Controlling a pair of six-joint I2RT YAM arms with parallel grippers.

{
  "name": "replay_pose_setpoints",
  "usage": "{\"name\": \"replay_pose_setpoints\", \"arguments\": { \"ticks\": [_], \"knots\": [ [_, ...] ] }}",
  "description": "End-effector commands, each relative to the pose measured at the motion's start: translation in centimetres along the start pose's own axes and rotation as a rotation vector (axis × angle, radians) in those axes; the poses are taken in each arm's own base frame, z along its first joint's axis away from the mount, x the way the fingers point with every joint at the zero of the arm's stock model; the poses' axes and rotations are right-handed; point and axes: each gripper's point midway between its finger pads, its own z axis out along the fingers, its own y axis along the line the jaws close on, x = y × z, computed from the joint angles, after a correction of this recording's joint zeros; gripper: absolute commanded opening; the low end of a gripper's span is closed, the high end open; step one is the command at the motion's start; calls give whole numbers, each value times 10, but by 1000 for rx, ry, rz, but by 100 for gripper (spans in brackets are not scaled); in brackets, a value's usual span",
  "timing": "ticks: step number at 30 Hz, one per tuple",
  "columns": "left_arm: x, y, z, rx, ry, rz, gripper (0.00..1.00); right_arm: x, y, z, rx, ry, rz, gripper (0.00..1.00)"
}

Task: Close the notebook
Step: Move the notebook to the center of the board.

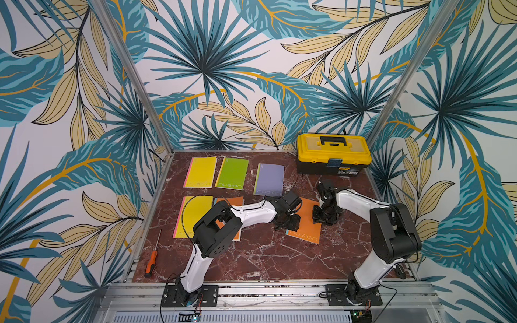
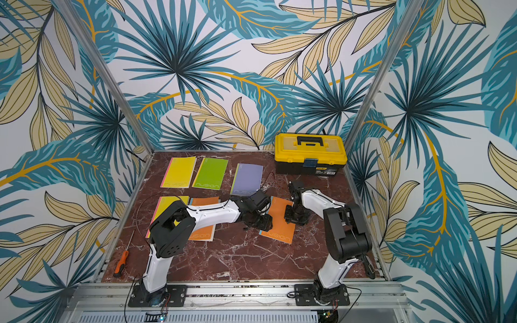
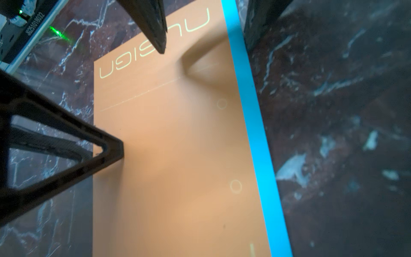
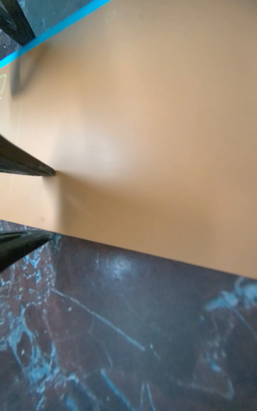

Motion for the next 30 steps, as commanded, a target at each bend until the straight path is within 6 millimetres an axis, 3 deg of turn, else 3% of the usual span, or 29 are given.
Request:
{"name": "replay_pose_setpoints", "arguments": {
  "ticks": [1,13,30],
  "knots": [
    [14,-1,-12,-10,5,-16,57,23,0,9,30,55,-5,40],
    [48,17,-27,-40,15,-73,57,39,44,13,39,49,-101,40],
    [63,70,-47,-146,-5,-135,57,42,122,19,7,46,-219,39]
  ]
}}
